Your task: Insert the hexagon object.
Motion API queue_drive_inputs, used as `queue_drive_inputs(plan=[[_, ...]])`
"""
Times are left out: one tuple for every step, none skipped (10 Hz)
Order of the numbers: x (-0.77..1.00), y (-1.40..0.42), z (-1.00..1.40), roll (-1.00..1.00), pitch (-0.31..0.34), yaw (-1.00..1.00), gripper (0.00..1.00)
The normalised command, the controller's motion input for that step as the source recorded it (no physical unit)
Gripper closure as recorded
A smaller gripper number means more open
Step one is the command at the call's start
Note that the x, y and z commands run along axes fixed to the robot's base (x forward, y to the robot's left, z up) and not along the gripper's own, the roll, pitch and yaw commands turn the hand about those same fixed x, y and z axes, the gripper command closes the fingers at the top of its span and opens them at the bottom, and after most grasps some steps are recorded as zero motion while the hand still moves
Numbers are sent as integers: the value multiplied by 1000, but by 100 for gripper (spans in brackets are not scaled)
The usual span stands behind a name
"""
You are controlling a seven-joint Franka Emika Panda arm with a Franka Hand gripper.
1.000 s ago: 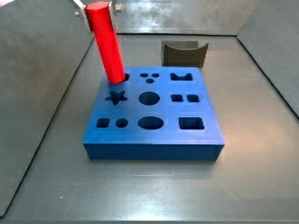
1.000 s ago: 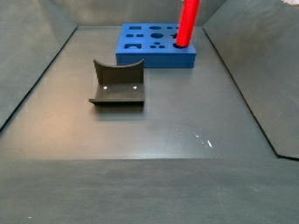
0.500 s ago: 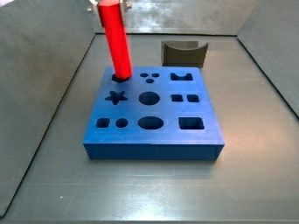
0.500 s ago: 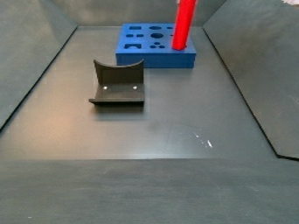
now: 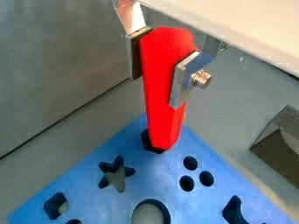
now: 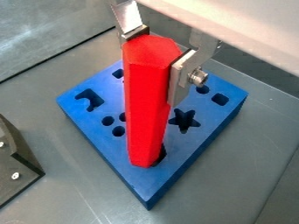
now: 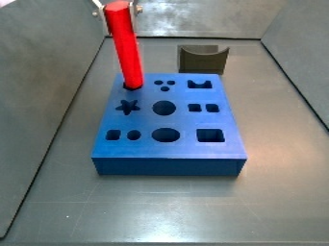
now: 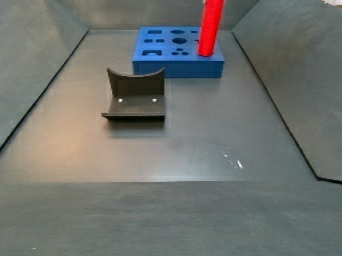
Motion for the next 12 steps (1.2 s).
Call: queue_drive_inputs(plan=[[0, 0, -229, -251, -16, -37, 100], [0, 0, 0, -186, 0, -46, 100], [-60, 0, 29, -174, -66, 0, 100], [-123, 0, 23, -203, -130, 0, 100], [-177, 0, 0, -157, -157, 0, 100], [-206, 0, 0, -136, -74, -83, 100], [-203, 0, 43, -193, -47, -97, 100], [-94, 0, 0, -226, 0, -114, 100], [0, 0, -77, -344, 29, -163, 100], [11, 0, -71, -350, 46, -171, 100], [114, 0, -186, -394, 70, -140, 100], [146, 0, -329, -303, 123, -86, 100]])
